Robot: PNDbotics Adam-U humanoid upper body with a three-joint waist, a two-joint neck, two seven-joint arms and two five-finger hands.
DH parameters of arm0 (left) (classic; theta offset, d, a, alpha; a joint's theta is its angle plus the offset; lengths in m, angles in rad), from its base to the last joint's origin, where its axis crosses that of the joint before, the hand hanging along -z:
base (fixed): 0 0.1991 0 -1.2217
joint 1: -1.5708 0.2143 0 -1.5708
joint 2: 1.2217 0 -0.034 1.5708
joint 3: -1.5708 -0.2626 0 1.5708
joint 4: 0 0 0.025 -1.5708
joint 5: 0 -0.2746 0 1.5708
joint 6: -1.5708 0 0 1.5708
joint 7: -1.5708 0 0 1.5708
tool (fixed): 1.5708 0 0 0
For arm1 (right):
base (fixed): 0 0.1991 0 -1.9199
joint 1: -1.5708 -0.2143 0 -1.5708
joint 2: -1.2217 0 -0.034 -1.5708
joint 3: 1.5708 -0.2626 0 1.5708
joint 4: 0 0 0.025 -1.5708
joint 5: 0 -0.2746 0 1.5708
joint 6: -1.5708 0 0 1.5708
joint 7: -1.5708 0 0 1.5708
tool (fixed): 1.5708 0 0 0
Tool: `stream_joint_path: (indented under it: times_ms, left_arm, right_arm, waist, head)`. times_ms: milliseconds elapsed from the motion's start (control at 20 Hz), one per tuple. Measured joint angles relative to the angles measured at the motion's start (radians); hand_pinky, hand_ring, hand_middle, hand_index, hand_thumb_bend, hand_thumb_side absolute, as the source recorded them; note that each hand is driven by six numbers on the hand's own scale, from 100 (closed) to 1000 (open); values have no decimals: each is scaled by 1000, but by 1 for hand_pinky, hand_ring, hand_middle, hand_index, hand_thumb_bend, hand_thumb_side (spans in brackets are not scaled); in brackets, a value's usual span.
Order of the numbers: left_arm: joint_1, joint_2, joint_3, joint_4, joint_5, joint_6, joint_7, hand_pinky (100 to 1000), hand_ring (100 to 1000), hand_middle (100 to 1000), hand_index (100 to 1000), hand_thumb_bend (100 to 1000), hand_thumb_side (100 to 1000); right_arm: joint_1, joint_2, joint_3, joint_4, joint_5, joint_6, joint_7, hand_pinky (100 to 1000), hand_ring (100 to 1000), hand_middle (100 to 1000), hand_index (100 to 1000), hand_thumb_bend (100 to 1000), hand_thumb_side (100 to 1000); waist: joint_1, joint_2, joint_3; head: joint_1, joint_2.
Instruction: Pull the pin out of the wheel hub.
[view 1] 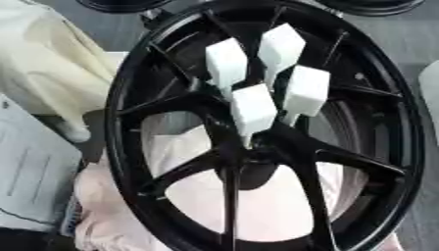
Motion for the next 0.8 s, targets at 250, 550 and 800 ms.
stream_joint_path:
  times_ms: [250,550,800]
  left_arm:
    - [0,0,0,0,-1,2,-2,624,533,534,731,428,487]
    - [50,0,3,0,-6,8,9,621,531,531,731,421,496]
    - [143,-23,39,0,-9,15,52,604,521,522,733,398,504]
  right_arm:
    - [-2,-5,1,0,-1,-1,1,749,570,539,654,400,275]
    - [3,-136,49,3,0,-36,38,768,622,587,690,496,287]
    - [-6,-443,152,87,0,-169,157,799,710,684,761,541,428]
  waist:
    - [-1,-1,0]
    - [-17,-14,0]
    - [-36,-28,-6]
  head:
    - [1,0]
    - [16,6]
    - [34,15]
